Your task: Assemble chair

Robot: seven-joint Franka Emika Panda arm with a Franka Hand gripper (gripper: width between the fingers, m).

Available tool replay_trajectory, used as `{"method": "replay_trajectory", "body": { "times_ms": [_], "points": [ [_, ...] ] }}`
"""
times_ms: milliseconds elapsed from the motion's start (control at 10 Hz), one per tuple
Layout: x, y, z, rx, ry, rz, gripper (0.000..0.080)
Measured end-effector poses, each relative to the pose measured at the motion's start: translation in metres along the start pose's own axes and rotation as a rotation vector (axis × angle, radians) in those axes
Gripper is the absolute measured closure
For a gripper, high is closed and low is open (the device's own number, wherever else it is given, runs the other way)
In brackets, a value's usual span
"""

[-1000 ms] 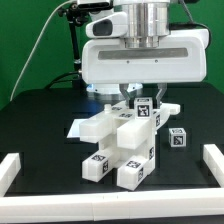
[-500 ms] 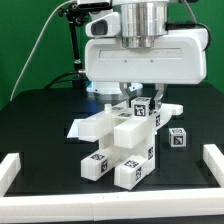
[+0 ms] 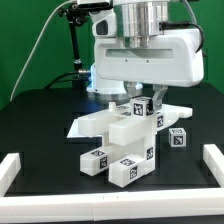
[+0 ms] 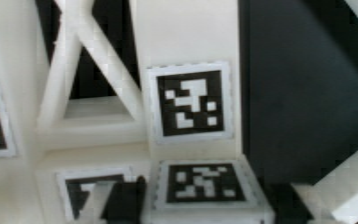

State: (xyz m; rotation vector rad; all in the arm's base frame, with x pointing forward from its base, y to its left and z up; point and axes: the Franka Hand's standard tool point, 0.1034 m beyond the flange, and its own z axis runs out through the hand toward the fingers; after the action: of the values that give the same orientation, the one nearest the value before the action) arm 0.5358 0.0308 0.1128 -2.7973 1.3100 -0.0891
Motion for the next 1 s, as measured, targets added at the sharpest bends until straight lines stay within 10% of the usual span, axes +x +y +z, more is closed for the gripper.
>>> {"method": "replay_trajectory", "body": {
  "times_ms": [400, 600, 1000],
  "points": [
    [0.0032, 0.0007, -0.0009, 0.021, -0.015, 0.102, 0.0507],
    [0.0032, 0.0007, -0.0009, 0.021, -0.015, 0.102, 0.0209],
    [0.0030, 0.0007, -0.0008, 0.021, -0.015, 0.102, 0.0153]
  ]
}}
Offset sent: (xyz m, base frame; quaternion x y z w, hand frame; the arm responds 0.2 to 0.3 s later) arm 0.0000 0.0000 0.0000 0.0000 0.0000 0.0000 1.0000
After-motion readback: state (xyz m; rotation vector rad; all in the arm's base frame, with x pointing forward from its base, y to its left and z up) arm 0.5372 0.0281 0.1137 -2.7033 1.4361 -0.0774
